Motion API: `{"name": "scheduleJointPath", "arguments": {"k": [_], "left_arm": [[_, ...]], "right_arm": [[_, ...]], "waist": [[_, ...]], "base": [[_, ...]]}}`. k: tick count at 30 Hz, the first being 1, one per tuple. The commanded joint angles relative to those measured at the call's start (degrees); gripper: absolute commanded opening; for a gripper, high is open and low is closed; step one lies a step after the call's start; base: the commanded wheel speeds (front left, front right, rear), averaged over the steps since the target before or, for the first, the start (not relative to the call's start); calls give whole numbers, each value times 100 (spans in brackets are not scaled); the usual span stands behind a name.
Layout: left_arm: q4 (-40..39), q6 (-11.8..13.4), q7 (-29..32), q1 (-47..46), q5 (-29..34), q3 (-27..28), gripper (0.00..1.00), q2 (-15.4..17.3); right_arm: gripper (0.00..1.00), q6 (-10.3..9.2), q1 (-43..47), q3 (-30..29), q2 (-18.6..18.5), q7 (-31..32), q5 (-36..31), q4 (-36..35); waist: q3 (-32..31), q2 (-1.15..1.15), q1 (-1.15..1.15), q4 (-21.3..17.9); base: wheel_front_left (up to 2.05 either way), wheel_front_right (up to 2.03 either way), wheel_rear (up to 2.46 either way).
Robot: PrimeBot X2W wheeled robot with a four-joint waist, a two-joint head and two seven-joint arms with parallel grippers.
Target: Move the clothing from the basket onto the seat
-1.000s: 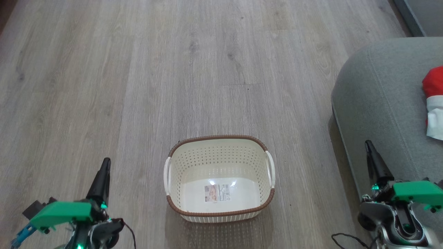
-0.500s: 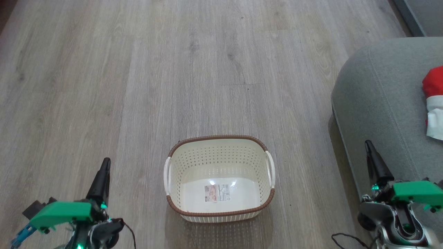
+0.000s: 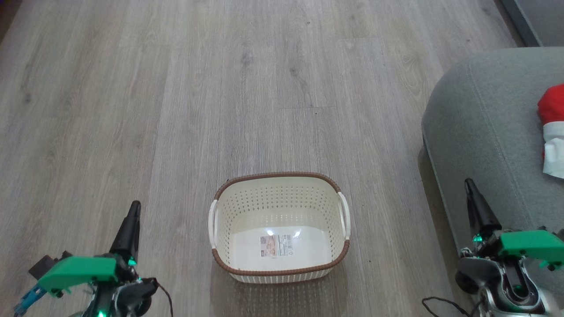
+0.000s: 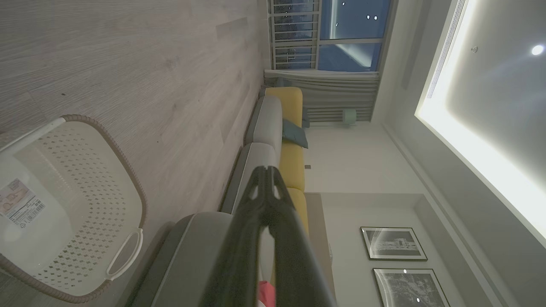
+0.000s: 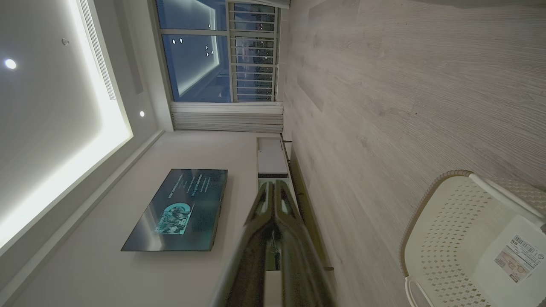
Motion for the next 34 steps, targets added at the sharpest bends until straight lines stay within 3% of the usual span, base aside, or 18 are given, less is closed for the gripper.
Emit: {"name": "scheduleJointPath", "arguments": {"k": [1,34], "left_arm": [[-199,-54,43,-278,-38,199,0,70],[-200,-54,43,-278,-38,199,0,70]], "right_arm": [[0,0,-99,99,-8,24,34,-228],[0,0,-99,99,-8,24,35,-228]], "waist": [[0,0,0,0],[0,0,0,0]], "base": [[0,0,0],[0,0,0]]}}
